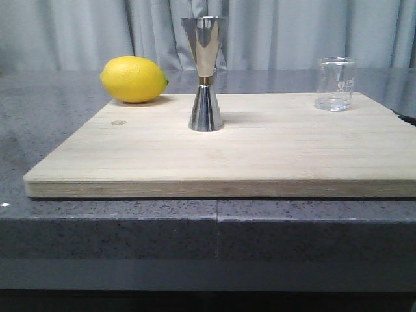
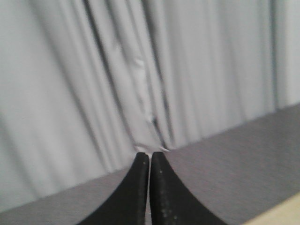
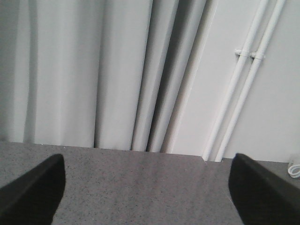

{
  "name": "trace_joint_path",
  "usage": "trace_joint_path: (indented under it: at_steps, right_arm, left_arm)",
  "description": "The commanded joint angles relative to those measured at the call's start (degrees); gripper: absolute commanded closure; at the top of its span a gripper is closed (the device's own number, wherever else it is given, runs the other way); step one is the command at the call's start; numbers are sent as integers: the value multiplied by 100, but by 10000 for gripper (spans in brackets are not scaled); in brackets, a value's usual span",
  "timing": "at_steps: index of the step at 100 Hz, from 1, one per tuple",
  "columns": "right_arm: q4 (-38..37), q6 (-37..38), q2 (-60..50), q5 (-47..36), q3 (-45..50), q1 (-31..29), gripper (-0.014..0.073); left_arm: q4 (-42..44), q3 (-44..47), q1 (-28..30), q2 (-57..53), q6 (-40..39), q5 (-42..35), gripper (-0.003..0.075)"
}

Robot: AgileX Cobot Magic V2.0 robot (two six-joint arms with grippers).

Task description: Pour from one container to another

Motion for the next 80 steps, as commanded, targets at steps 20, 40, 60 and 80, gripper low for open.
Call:
trace_joint_path:
  at_steps: [20,40,60,80]
  right_arm:
    - [407,20,-138,-143,-176,-29,-45]
    - [514,20,-226,-961,230,-29,72]
    - [402,20,-825,-1218,1231,-29,228]
    - [348,20,-1723,-1527,2149,-29,326]
  left_arm:
    - [-285,1208,-15,-1726,117,-3661,741]
    - [-1675,2114,-15,-1957,768,-4046,741]
    - [-1999,2876,-15,-1957,768,-4050,741]
    - [-2041,3212,-15,-1957,757,-3833,741]
